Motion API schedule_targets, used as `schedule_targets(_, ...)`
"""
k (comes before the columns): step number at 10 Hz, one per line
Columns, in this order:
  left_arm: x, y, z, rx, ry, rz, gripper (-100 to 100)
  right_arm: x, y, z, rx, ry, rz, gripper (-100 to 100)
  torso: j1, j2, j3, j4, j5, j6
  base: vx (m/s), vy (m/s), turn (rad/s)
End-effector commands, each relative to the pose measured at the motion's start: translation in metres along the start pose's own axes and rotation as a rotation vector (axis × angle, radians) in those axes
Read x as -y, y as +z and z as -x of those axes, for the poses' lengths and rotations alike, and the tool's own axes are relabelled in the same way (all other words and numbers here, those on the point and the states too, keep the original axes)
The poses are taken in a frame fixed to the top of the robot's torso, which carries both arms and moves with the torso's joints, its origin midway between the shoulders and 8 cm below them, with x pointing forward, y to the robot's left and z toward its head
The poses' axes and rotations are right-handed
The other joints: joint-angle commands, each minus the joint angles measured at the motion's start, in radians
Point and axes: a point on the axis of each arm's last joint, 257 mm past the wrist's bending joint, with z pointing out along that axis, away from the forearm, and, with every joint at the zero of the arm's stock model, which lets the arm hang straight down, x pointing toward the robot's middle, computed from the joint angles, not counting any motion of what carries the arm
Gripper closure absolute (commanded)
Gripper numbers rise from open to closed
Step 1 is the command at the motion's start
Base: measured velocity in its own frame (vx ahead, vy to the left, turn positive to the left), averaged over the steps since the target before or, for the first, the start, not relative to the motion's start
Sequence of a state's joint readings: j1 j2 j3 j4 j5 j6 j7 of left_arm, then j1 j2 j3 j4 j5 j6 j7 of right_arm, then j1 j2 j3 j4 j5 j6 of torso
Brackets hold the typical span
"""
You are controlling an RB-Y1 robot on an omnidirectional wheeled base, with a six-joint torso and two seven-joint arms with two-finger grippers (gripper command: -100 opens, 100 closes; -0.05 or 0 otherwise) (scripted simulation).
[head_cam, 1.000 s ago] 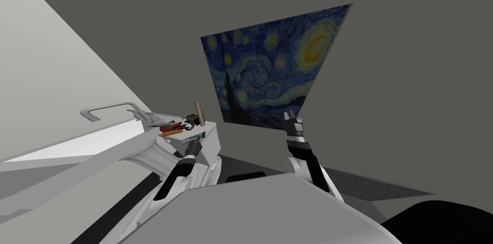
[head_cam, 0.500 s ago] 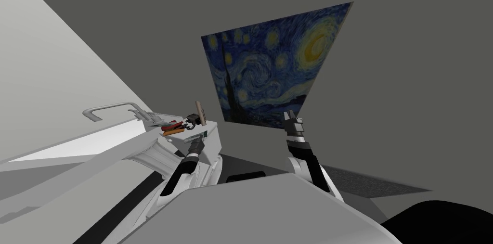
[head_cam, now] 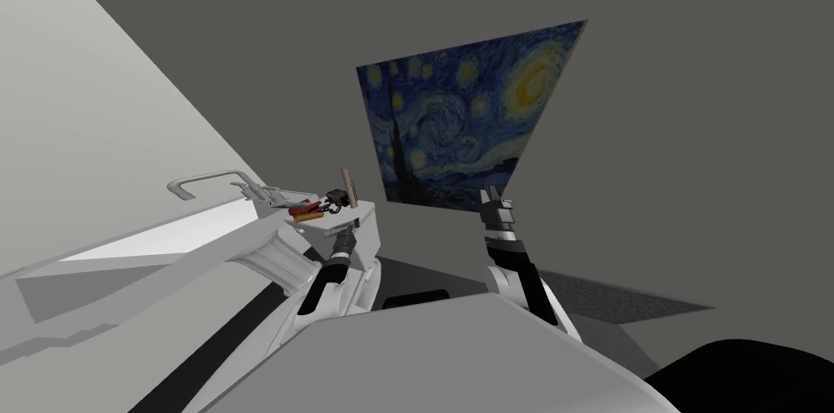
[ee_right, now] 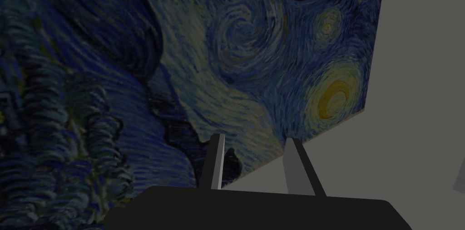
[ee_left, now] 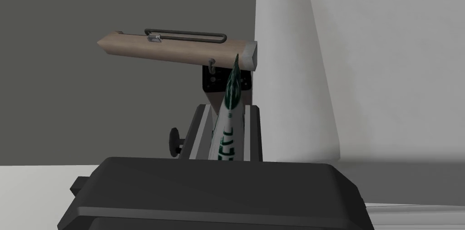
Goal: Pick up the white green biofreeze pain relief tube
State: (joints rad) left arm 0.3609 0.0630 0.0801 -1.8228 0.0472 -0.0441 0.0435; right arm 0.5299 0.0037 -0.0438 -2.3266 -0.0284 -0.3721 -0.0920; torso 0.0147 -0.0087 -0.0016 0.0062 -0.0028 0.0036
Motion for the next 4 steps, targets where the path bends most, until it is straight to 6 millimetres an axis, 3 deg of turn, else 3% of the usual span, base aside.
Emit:
schedule_targets(1, 0.0002, 0.0033, -0.0131, -0.002, 0.002, 0.000, 100, 0.0000, 0.0000, 0.0000, 0.000, 0.000, 0.000, 0, 0.000, 0.000, 0.000, 0.000, 0.000, 0.000, -0.067, 0.096, -0.006)
schedule_targets(2, 0.0013, 0.0058, -0.0222, -0.003, 0.002, -0.001, 100, 0.0000, 0.0000, 0.0000, 0.000, 0.000, 0.000, 0, 0.000, 0.000, 0.000, 0.000, 0.000, 0.000, -0.060, 0.063, 0.004)
schedule_targets(3, 0.0009, 0.0049, -0.0171, -0.002, 0.000, 0.000, 100, 0.0000, 0.0000, 0.0000, 0.000, 0.000, 0.000, 0, -0.002, -0.001, 0.000, 0.000, 0.000, 0.000, -0.025, 0.021, -0.009)
schedule_targets(4, 0.0006, 0.0053, -0.0185, -0.002, 0.002, 0.001, 0, 0.0000, 0.0000, 0.0000, 0.000, 0.000, 0.000, 0, -0.004, -0.003, -0.001, 0.000, -0.001, 0.000, 0.000, 0.000, 0.000)
